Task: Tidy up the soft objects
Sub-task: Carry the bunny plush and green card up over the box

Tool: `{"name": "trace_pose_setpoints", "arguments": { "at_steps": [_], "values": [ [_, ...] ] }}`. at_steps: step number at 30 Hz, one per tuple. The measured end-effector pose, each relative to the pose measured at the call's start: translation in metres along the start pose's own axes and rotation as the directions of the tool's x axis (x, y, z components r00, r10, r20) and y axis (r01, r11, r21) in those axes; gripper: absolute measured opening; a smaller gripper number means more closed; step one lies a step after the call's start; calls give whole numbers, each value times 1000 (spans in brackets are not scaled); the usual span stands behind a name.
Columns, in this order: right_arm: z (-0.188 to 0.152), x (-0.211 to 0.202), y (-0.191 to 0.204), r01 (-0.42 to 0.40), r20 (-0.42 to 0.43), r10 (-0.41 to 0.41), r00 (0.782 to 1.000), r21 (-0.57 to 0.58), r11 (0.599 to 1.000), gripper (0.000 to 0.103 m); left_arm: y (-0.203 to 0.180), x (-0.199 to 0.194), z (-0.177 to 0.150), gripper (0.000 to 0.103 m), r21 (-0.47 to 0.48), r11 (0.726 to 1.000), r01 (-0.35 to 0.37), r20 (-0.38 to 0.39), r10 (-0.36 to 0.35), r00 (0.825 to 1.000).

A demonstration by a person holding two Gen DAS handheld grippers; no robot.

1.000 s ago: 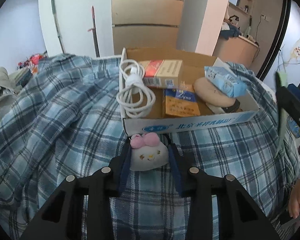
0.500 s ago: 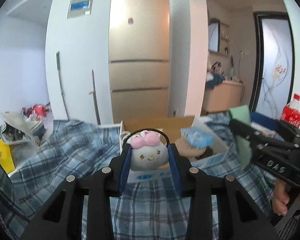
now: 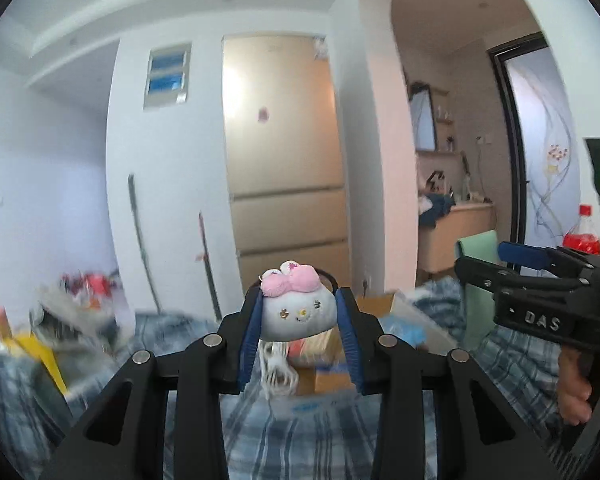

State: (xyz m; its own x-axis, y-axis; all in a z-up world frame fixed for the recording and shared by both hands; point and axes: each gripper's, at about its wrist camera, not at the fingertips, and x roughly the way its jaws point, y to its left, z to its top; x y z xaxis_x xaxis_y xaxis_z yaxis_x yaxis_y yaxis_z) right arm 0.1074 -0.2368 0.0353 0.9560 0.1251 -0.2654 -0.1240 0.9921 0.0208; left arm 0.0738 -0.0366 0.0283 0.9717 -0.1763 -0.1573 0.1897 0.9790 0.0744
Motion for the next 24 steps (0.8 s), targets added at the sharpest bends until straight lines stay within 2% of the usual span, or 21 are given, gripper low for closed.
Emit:
{"name": "trace_pose_setpoints", "arguments": {
  "at_steps": [3, 7, 11, 14, 17, 21, 24],
  "values": [
    [22, -11, -10, -28, 15, 28, 1000, 29, 999, 67, -2, -7, 24, 39, -12, 1000, 23, 45, -23, 999],
    [42, -20, -18, 5, 48, -6, 999, 32, 999, 67, -2, -3, 51, 39, -9, 999, 39, 63, -39, 997],
    [67, -11, -19, 1, 27, -2, 1000, 50, 999, 67, -5, 13, 77, 39, -11, 999, 46, 30, -46, 999],
    [89, 2, -12, 9, 1, -9, 1000, 42, 999, 67, -3, 24, 103, 39, -59, 998, -29, -27, 28, 999],
    [111, 6, -12, -3, 12, 2, 1000, 62, 998, 67, 5, 27, 124, 39, -124, 992, 21, -35, -26, 999],
    [129, 13, -19, -19, 15, 17, 1000, 138, 990, 67, 10, 38, 147, 39, -118, 993, 13, -28, -17, 999],
    [127, 26, -19, -22, -11, 24, 1000, 158, 987, 67, 15, 49, 148, 39, -144, 988, 49, -55, -57, 997]
  ]
}}
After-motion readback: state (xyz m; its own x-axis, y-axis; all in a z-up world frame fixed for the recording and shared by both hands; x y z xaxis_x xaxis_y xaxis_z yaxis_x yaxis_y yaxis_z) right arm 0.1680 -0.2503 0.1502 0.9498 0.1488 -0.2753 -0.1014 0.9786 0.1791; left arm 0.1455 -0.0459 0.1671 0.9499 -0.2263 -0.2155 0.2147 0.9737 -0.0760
